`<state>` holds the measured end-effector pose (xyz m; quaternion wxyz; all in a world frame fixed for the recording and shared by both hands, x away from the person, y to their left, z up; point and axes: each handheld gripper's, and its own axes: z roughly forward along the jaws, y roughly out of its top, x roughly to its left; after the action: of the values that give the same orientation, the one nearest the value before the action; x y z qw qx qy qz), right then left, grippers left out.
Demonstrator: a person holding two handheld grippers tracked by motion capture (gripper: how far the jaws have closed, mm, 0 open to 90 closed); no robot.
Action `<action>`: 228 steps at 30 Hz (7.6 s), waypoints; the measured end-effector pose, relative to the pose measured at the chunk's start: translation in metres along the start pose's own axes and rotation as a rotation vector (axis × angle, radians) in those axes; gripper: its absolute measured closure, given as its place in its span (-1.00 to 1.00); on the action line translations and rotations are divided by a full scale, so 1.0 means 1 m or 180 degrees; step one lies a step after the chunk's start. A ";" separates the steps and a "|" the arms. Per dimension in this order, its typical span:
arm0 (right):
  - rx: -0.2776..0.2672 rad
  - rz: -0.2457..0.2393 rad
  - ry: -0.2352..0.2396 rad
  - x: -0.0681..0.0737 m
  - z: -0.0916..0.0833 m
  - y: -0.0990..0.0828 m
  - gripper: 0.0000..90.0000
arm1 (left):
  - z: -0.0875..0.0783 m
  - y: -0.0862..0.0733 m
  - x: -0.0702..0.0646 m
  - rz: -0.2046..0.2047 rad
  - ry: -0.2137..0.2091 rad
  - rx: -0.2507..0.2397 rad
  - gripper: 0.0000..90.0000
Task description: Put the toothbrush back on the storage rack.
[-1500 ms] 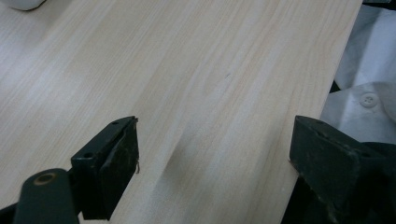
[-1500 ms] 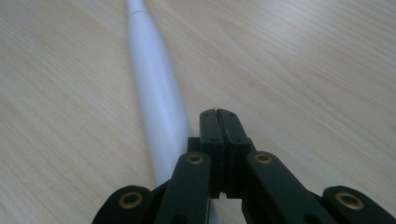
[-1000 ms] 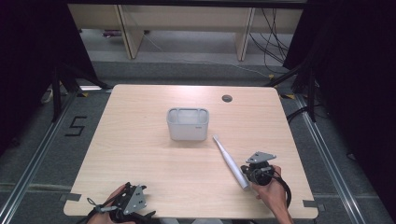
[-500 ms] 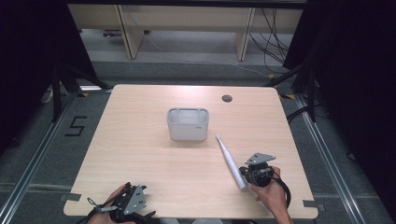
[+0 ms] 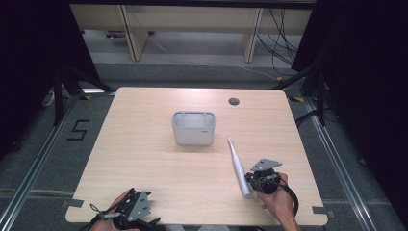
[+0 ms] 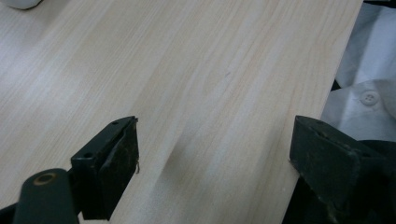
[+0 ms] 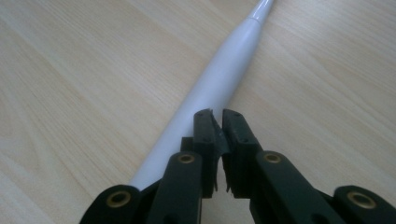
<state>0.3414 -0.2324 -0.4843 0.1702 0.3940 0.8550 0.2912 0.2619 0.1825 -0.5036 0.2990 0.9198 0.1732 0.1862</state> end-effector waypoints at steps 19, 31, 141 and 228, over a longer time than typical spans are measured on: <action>0.0350 0.0426 0.0157 -0.018 0.012 0.043 0.00 | 0.001 0.000 0.001 -0.0010 0.0020 0.0020 -0.66; 0.0650 0.0364 0.0166 -0.015 0.032 0.057 -0.03 | 0.002 0.000 0.001 0.0007 0.0011 -0.0014 -0.66; -0.0710 0.0255 0.0248 -0.056 -0.013 0.089 0.48 | 0.002 0.003 0.001 0.0027 0.0028 -0.0038 -0.66; -0.1679 0.0616 0.0309 -0.028 0.039 0.215 0.47 | 0.002 0.002 0.001 0.0005 -0.0034 -0.0077 -0.66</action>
<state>0.5034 -0.1282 -0.3771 0.1972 0.4015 0.7152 0.5370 0.2638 0.1807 -0.5035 0.3108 0.9172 0.1686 0.1835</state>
